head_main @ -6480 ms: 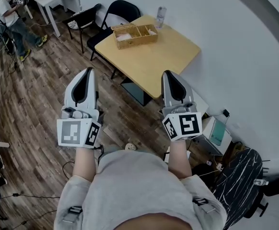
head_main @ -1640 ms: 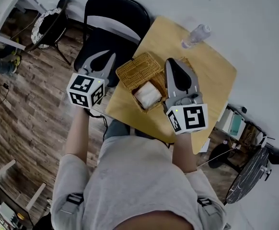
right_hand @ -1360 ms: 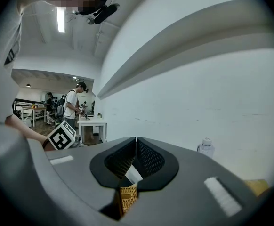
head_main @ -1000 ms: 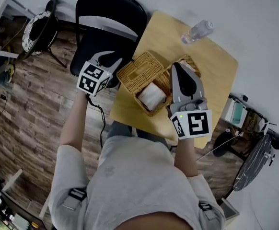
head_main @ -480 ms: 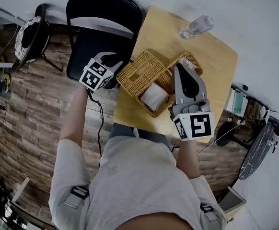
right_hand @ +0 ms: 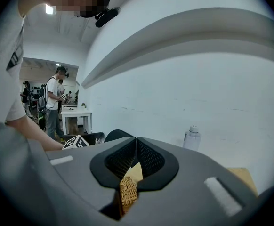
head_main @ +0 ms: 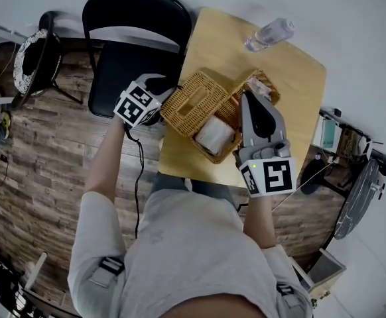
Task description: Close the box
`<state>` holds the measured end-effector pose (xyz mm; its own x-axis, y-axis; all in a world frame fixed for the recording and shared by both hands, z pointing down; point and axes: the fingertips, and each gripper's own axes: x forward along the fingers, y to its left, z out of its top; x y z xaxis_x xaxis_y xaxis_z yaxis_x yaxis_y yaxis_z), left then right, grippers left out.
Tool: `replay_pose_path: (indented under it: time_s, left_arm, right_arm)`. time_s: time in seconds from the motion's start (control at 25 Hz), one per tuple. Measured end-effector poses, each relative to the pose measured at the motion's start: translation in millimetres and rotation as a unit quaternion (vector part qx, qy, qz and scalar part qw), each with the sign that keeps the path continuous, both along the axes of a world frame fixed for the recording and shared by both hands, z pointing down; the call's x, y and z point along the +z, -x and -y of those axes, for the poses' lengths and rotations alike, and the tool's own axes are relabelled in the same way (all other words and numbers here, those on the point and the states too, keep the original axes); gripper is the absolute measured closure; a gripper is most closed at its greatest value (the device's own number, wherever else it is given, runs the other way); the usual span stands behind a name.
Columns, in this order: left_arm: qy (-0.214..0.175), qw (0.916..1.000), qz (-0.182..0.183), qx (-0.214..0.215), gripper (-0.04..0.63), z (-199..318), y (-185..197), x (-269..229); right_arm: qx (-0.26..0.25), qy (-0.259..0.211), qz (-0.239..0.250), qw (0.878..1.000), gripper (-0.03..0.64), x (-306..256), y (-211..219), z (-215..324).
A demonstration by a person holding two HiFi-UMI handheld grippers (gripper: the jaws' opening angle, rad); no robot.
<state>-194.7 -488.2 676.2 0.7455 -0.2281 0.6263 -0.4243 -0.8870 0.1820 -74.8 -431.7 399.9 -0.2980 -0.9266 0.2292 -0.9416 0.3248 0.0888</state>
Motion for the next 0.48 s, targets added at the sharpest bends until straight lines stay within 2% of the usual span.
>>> replay_pose_path:
  time_s: [0.24,0.48]
  left_arm:
    - [-0.001,0.9999,-0.011,0.01,0.417,2.9,-9.5,0.2]
    - [-0.005,0.9995,-0.025,0.022,0.517,0.5,-14.3,-4.0]
  right_arm:
    - [0.011,0.003,-0.001,1.0,0.604,2.5,-1.4,2.5]
    - [0.015,0.004,-0.003,1.0,0.604,3.3,-0.3,4.4]
